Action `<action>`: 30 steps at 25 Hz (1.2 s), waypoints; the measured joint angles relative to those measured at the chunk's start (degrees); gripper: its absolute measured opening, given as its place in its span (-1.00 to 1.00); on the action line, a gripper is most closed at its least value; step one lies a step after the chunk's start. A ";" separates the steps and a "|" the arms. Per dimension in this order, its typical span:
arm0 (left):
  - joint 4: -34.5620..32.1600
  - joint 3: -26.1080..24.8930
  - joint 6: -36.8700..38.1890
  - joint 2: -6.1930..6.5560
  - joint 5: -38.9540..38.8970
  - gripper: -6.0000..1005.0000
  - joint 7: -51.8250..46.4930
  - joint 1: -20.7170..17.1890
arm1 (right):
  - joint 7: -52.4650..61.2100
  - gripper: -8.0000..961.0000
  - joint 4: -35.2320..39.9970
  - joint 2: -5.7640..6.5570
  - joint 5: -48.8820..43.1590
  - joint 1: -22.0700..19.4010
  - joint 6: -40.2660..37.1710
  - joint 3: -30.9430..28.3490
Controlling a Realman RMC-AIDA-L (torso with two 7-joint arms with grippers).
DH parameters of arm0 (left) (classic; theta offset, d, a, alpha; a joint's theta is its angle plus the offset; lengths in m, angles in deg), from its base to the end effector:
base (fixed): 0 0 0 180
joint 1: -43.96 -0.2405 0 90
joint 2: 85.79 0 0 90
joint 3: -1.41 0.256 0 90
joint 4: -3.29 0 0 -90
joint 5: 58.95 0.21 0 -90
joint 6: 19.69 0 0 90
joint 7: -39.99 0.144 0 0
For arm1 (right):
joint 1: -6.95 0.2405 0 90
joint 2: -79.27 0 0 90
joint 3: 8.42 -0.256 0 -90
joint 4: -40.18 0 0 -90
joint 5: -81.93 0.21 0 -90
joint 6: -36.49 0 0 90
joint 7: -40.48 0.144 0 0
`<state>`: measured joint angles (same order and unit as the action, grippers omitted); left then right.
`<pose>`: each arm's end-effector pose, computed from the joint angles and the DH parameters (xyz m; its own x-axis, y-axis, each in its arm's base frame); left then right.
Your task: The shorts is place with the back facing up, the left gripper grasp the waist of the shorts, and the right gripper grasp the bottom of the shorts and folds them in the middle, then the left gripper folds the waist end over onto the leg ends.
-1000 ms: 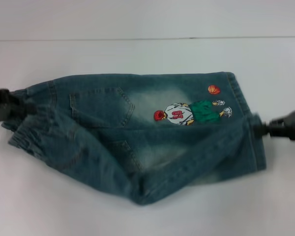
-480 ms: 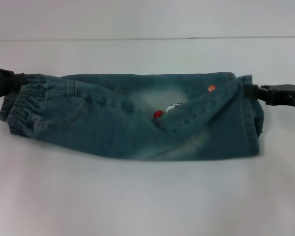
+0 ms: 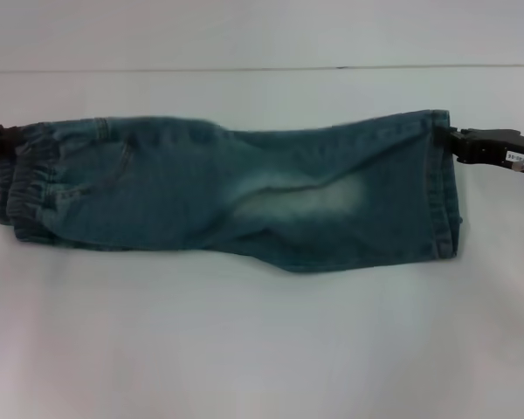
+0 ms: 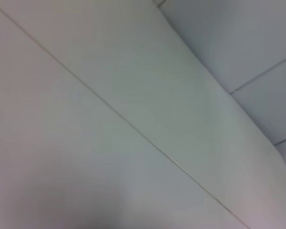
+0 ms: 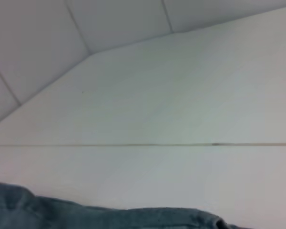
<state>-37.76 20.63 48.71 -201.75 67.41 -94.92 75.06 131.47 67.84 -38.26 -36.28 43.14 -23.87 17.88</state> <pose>-0.3448 0.3703 0.0827 -0.0659 0.6477 0.7590 0.9978 0.0449 0.0483 0.3102 0.3924 0.0131 0.5500 -0.5484 -0.6298 -0.8301 -0.4419 -0.3401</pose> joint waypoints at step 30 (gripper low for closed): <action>1.76 -0.33 -6.23 -1.63 -3.77 -0.48 13.85 -1.60 | -9.98 -0.39 -5.60 -1.14 9.30 -0.15 6.03 1.33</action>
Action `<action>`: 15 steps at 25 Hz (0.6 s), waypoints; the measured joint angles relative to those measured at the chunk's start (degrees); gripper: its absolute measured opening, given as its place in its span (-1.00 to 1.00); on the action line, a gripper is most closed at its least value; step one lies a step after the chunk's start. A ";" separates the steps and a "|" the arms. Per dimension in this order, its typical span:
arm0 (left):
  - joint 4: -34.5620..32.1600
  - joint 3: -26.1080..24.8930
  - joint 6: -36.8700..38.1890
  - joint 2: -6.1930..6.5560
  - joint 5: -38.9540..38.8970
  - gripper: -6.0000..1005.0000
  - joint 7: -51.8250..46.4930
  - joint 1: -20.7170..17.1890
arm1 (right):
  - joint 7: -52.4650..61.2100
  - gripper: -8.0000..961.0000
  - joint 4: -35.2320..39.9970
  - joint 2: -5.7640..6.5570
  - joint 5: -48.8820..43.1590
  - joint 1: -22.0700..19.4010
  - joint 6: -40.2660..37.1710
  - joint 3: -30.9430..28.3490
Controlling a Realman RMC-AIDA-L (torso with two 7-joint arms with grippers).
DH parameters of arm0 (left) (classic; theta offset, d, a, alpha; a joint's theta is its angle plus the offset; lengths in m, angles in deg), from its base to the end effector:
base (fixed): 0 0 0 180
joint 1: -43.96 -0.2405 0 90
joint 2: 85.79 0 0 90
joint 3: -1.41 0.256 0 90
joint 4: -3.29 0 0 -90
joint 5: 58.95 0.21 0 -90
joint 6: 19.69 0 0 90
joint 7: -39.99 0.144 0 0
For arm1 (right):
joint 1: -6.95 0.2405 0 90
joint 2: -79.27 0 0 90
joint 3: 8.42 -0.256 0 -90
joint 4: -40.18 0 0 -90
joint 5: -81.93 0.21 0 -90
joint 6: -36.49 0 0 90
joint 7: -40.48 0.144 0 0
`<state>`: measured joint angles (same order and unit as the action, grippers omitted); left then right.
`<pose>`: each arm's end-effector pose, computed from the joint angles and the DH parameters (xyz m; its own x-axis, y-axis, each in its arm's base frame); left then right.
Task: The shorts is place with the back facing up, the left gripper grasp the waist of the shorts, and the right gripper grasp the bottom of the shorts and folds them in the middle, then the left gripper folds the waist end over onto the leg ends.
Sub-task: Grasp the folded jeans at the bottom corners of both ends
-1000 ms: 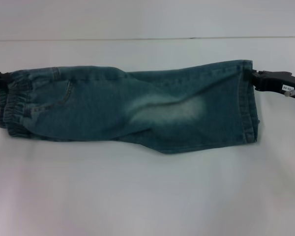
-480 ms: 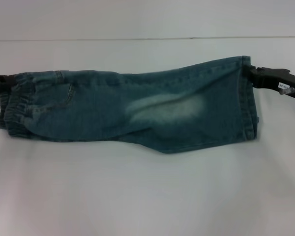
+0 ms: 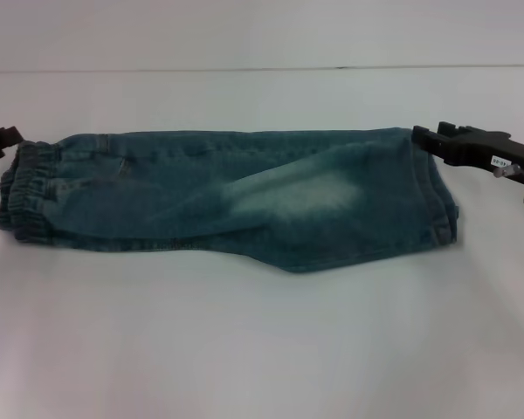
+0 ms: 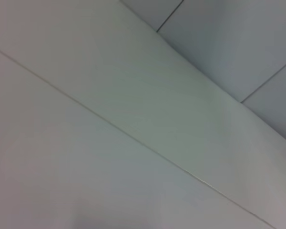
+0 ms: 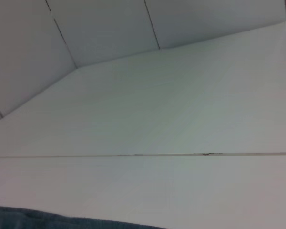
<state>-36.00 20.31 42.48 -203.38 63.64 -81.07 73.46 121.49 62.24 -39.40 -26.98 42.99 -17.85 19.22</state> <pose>-0.3597 0.3657 0.0743 0.0874 0.5843 0.8068 0.9949 -0.0099 -0.1006 0.3127 0.3920 -0.0064 0.5535 -0.4961 -0.6689 -0.8282 -0.4121 -0.3797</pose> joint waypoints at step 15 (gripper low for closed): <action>-8.57 1.99 15.46 2.08 12.14 0.66 9.98 -3.16 | 0.96 0.89 1.92 4.38 -0.66 -5.03 -31.42 1.64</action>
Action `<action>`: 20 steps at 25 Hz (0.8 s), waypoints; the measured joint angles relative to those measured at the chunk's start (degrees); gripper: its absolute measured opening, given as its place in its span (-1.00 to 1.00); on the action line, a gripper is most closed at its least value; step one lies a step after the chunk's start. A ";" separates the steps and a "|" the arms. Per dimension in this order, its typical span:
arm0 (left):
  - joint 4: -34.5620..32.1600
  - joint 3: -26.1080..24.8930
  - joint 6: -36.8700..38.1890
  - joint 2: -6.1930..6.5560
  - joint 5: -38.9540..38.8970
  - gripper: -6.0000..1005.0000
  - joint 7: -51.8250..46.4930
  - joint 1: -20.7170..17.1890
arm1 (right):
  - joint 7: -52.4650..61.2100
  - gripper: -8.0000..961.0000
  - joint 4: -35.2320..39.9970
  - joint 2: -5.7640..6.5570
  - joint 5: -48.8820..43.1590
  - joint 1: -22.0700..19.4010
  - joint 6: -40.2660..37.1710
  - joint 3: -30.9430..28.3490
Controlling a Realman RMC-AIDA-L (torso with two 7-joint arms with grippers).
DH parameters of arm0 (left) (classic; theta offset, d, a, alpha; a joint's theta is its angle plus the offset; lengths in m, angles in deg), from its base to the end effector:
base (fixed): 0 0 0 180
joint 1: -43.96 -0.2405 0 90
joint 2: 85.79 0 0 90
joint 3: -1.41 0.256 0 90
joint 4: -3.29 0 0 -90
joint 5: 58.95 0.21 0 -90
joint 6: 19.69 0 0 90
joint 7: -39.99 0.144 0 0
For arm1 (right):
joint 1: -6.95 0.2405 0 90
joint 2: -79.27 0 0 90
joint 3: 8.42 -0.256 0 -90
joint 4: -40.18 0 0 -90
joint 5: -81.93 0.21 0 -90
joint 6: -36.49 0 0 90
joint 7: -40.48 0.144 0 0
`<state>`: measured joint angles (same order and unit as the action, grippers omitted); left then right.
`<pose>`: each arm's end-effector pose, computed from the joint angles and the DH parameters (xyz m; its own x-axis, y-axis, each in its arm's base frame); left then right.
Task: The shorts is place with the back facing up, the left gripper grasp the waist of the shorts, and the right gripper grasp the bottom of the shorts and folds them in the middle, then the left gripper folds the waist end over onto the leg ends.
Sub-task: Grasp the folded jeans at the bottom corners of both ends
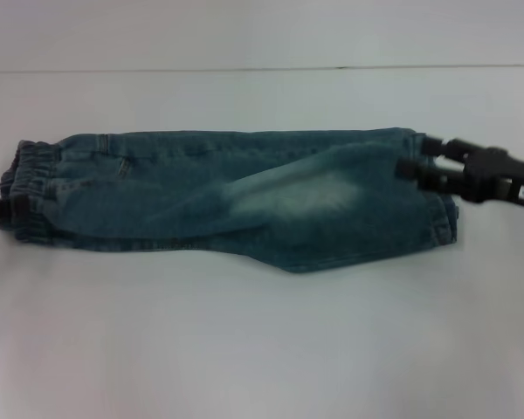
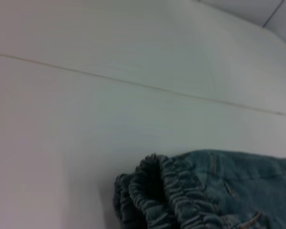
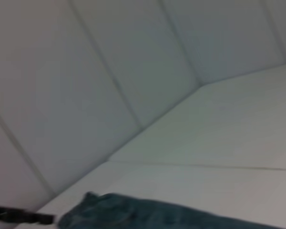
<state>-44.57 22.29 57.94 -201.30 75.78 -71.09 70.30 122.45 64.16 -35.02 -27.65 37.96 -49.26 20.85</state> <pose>-0.3647 0.3293 0.0915 0.4216 0.7138 0.5593 0.9029 -0.2732 -0.3320 0.2912 0.3388 0.0203 0.5628 -0.4615 -0.6857 -0.6994 -0.7080 -0.0975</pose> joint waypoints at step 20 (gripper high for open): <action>0.38 11.67 -11.42 -1.11 1.85 0.83 3.89 1.27 | 4.83 0.99 2.04 -0.68 -4.07 0.81 -9.84 7.43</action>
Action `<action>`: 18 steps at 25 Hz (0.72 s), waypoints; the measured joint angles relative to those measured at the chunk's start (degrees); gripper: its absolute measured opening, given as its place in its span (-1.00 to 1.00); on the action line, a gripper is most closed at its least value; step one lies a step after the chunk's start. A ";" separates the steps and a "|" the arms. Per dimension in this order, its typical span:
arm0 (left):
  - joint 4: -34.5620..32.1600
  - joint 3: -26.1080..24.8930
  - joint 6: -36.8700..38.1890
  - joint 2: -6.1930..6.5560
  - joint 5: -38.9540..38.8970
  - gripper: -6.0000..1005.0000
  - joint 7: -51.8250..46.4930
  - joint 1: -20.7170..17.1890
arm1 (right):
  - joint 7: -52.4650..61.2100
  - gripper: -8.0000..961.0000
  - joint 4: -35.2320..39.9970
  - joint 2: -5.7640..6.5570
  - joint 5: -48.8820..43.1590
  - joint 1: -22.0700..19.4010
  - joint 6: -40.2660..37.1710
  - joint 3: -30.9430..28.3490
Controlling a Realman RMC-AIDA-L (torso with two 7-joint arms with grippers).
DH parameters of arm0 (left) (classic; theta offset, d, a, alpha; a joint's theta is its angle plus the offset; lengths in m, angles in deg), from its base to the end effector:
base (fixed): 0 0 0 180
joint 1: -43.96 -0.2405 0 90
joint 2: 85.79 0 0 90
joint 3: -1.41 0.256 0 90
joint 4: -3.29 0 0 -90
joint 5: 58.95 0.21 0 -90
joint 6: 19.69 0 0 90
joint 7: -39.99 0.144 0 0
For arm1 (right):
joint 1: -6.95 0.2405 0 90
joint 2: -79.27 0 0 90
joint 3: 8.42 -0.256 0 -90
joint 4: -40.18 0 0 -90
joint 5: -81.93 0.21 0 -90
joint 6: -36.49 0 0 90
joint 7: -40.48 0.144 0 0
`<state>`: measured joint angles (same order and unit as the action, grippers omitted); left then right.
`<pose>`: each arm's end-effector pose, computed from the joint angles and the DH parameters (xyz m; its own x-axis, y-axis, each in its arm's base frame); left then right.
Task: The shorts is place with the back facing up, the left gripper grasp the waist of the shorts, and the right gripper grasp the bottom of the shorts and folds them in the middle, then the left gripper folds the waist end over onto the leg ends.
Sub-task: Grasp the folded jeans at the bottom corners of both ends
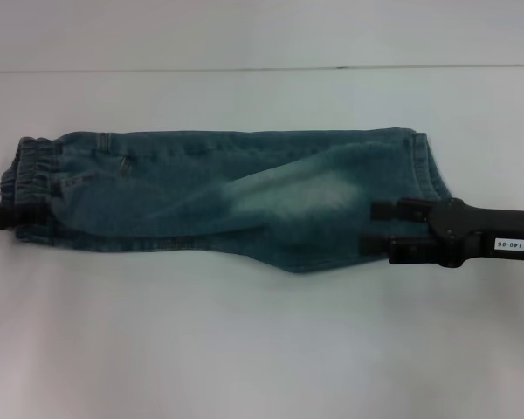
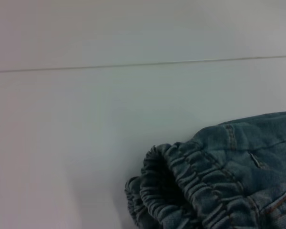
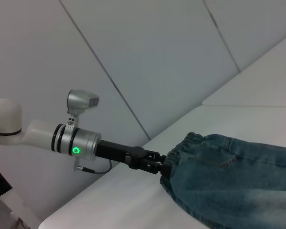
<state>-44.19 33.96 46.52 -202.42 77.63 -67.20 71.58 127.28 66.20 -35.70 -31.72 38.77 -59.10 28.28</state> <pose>-0.3587 0.3546 0.0695 0.5991 0.6947 0.3980 0.7724 -0.3707 -0.5158 0.2677 0.3141 0.0013 0.6222 -0.5494 -0.5576 -0.6004 -0.7920 0.1104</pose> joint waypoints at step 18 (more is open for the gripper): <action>-4.66 2.59 3.57 -1.24 0.08 -0.01 -0.46 -0.73 | 0.04 0.99 -0.01 -0.68 0.01 0.32 0.30 1.03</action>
<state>-48.85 36.56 50.09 -203.66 77.71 -67.66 70.85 127.32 66.19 -36.39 -31.71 39.10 -58.81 29.31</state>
